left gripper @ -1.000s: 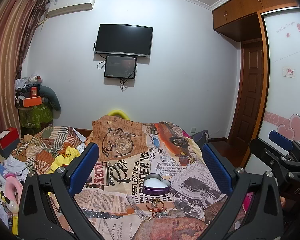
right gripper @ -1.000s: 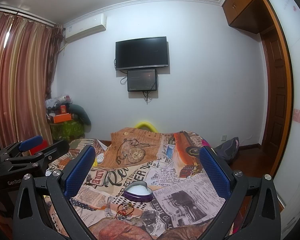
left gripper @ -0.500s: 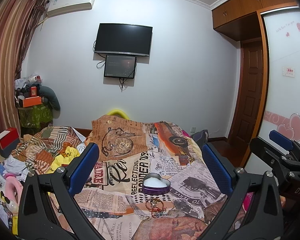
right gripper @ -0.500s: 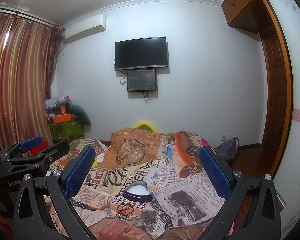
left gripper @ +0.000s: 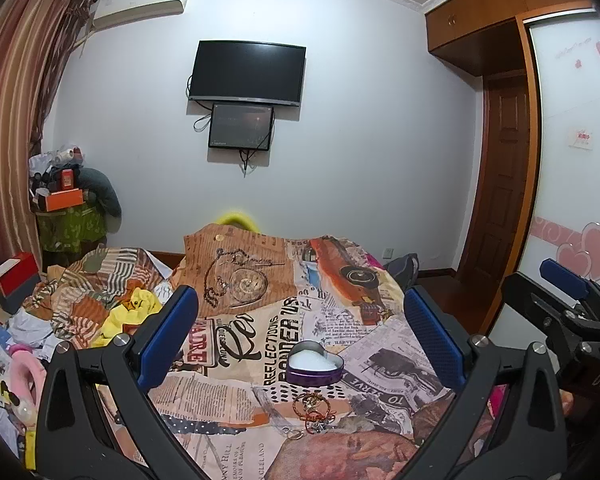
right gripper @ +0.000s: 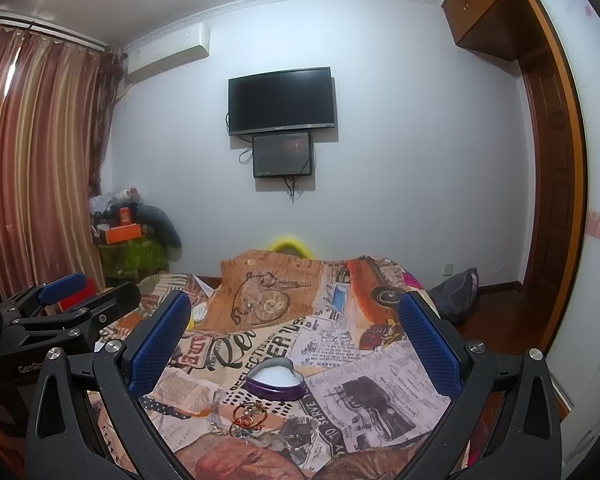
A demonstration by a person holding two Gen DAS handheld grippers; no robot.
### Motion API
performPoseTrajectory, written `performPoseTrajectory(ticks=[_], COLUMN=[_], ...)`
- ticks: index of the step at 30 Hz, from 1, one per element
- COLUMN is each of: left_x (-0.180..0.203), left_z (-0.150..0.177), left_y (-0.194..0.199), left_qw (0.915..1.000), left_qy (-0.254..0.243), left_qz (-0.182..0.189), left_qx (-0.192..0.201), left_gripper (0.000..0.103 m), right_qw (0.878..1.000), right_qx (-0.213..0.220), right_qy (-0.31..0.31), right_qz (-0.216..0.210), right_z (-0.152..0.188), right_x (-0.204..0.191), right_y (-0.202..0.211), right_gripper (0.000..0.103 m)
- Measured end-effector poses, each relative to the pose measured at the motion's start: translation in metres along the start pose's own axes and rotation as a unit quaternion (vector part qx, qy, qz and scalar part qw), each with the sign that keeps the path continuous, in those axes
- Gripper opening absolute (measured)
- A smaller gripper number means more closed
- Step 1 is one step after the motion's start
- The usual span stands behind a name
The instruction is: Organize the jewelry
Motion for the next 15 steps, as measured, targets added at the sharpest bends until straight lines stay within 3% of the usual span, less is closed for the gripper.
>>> performPoseTrajectory(ticks=[8, 15], left_x=[-0.012, -0.043], left_z=[0.008, 0.034], left_y=[-0.022, -0.067], left_qw=[0.9995, 0.995], left_qy=[-0.008, 0.001], left_qz=[-0.021, -0.053], left_qx=[-0.022, -0.085], left_gripper=[0.103, 0.103], right_qw=[0.999, 0.995], right_qx=[-0.034, -0.098], right_qy=[0.001, 0.002], right_qz=[-0.004, -0.015], right_z=[0.016, 0.055], right_x=[-0.002, -0.001], right_y=[-0.021, -0.059], right_gripper=[0.103, 0.103])
Point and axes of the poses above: each gripper's, at about its wrist camera, not at the fingertips, and y roughly against the way its jaws point, x to its right, z to its underside, the point moved 8 cm from there along -y, roughly the way its jaws point, and after that the axes turned 10 degrees about y, right-handed, at the moved point
